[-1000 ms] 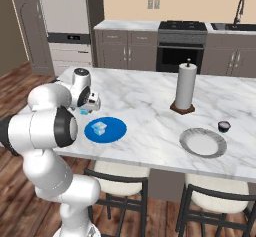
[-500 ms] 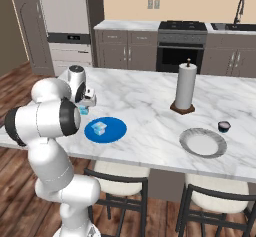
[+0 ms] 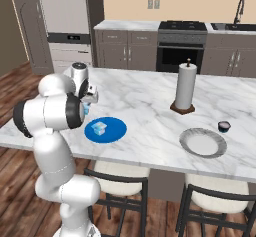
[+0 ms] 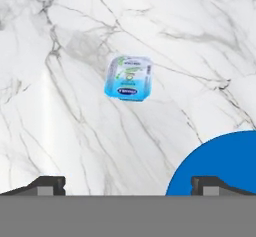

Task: Place two yogurt containers on each plate.

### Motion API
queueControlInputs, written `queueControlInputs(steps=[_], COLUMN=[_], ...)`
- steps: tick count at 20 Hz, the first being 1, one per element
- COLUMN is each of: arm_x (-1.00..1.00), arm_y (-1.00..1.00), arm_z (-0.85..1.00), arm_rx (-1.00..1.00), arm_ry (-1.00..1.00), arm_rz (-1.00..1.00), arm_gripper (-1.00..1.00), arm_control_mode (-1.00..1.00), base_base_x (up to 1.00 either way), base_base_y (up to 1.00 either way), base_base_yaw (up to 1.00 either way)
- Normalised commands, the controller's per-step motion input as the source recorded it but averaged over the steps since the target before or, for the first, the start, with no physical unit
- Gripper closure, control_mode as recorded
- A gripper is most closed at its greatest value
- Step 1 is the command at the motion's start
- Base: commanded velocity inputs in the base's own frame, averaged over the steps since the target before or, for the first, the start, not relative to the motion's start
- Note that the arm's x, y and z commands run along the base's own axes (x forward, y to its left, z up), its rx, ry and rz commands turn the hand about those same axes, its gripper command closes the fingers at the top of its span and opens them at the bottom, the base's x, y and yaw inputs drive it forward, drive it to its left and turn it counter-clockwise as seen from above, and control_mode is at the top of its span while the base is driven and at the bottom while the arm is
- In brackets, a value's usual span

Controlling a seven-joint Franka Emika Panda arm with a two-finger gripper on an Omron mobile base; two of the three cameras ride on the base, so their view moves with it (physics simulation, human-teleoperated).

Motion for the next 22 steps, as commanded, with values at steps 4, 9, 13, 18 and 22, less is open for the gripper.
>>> queueControlInputs(steps=[4,9,13,18,22], arm_x=[0.18,0.13,0.04,0.00,0.02], arm_y=[0.01,0.04,0.01,0.01,0.01], arm_z=[0.00,0.00,0.00,-0.01,-0.03], arm_rx=[0.00,0.00,-0.01,-0.01,-0.01], arm_ry=[0.00,0.00,0.00,0.00,0.00], arm_rz=[0.00,-0.03,-0.01,0.00,0.00], arm_gripper=[-1.00,-1.00,-1.00,-1.00,-1.00], arm_control_mode=[-1.00,-1.00,-1.00,-1.00,-1.00], base_base_x=[0.00,0.00,0.00,0.00,0.00], base_base_y=[0.00,0.00,0.00,0.00,0.00], base_base_yaw=[0.00,0.00,0.00,0.00,0.00])
